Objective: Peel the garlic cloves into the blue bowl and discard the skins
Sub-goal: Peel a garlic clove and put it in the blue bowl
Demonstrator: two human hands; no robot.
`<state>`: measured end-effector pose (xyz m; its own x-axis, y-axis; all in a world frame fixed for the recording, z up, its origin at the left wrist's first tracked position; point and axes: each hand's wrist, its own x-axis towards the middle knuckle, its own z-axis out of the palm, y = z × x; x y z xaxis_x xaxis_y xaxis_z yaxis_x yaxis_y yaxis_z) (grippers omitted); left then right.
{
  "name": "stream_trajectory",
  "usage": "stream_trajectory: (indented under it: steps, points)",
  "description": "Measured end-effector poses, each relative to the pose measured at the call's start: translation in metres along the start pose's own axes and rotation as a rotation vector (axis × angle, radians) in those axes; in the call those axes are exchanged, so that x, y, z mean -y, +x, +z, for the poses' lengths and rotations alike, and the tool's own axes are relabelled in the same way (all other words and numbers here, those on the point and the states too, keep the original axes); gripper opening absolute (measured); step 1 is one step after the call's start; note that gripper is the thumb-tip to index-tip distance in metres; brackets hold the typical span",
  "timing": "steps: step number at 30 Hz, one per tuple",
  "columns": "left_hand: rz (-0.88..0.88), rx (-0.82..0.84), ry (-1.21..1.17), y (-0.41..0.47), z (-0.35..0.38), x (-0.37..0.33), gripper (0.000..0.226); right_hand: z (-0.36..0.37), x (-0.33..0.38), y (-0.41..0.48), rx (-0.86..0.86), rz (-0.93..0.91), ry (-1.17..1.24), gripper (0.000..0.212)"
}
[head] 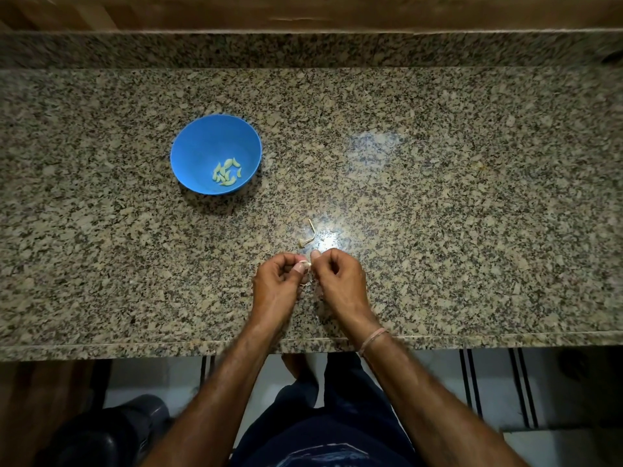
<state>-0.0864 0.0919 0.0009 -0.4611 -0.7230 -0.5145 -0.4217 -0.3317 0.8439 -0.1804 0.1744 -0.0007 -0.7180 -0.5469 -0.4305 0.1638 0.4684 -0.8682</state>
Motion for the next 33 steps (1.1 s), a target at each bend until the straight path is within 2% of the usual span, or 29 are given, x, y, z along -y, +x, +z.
stream_trajectory:
  steps: [3,6,9,14,22,25,27,30,32,33]
  points:
    - [-0.026,-0.054,-0.016,0.001,0.000,-0.001,0.012,-0.002,-0.004,0.003,-0.048,-0.137,-0.086,0.029]
    - [0.033,-0.133,0.045,0.003,-0.003,0.000,0.013,-0.008,-0.011,0.009,-0.056,-0.250,-0.237,0.023]
    - [0.069,-0.158,0.096,0.004,-0.006,0.000,0.014,-0.010,-0.021,0.014,-0.020,-0.315,-0.391,0.009]
    - [0.115,-0.192,0.169,0.004,-0.007,-0.001,0.013,-0.013,-0.019,0.007,-0.032,-0.408,-0.595,0.008]
    - [0.222,-0.309,0.295,0.017,-0.037,-0.002,0.022,-0.014,-0.024,0.006,-0.013,-0.435,-0.551,0.019]
    - [0.269,-0.325,0.373,0.016,-0.039,0.005,0.029,-0.018,-0.023,0.007,-0.001,-0.419,-0.475,0.030]
    - [0.255,-0.347,0.400,0.009,-0.035,0.015,0.033,-0.024,-0.018,0.012,-0.001,-0.430,-0.490,0.049]
    - [0.234,-0.364,0.391,-0.004,-0.027,0.028,0.035,-0.026,-0.002,0.028,0.151,-0.423,-0.685,0.085]
    - [0.245,-0.351,0.394,-0.009,-0.023,0.031,0.033,-0.019,0.005,0.038,0.259,-0.475,-0.845,0.093]
    - [0.245,-0.341,0.392,-0.010,-0.022,0.032,0.032,-0.015,0.005,0.040,0.283,-0.527,-0.899,0.089]
